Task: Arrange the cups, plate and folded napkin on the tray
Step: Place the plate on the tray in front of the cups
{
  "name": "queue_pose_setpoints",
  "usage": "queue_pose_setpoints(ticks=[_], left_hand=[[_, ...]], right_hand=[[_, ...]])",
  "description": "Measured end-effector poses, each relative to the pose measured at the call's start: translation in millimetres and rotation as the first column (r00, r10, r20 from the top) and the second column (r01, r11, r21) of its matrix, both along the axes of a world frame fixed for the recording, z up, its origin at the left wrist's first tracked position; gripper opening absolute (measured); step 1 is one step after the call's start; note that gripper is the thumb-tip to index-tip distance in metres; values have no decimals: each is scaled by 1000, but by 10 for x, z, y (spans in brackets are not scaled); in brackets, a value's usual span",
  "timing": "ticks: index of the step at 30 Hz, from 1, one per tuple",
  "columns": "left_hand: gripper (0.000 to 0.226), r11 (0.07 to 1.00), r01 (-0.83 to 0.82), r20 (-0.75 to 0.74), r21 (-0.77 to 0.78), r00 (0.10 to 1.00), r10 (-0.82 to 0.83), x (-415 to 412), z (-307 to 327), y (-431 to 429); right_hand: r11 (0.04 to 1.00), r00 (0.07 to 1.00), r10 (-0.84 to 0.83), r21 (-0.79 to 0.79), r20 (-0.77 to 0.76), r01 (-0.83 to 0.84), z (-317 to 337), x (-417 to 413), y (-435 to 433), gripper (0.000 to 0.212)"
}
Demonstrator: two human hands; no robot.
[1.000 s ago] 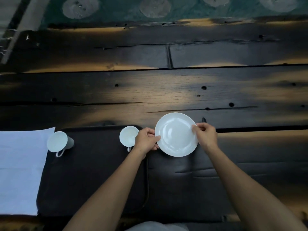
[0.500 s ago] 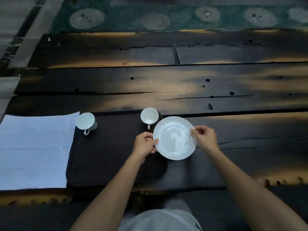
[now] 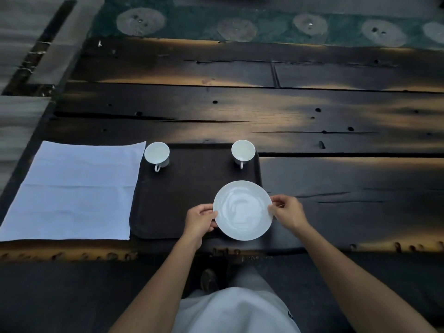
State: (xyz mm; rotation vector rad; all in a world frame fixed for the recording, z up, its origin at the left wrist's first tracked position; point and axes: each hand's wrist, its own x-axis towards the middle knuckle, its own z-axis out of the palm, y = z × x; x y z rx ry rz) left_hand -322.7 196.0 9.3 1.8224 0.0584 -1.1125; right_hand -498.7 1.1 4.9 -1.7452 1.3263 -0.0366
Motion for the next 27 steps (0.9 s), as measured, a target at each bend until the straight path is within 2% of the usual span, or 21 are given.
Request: queue_pose_setpoints(ticks=[9, 13, 17, 22, 27], left_hand=[[24, 998, -52, -16, 36, 998, 52, 87, -219, -11], [22, 997, -57, -17, 54, 998, 58, 106, -349, -84], [20, 994, -77, -24, 82, 997, 79, 102, -425, -136], [32, 989, -93, -31, 111, 995, 97, 102, -481, -162], [40, 986, -104, -26, 133, 994, 108, 116, -524, -176]], right_hand=[[983, 979, 179, 48, -101, -175, -185, 237, -69, 17], [966, 956, 257, 47, -143, -253, -321, 313, -150, 27], [924, 905, 378, 11, -198, -383, -453, 372, -232, 26], [924, 885, 379, 60, -272, -377, -569, 399, -271, 44], [934, 895, 355, 59, -271, -353, -588, 444, -272, 48]])
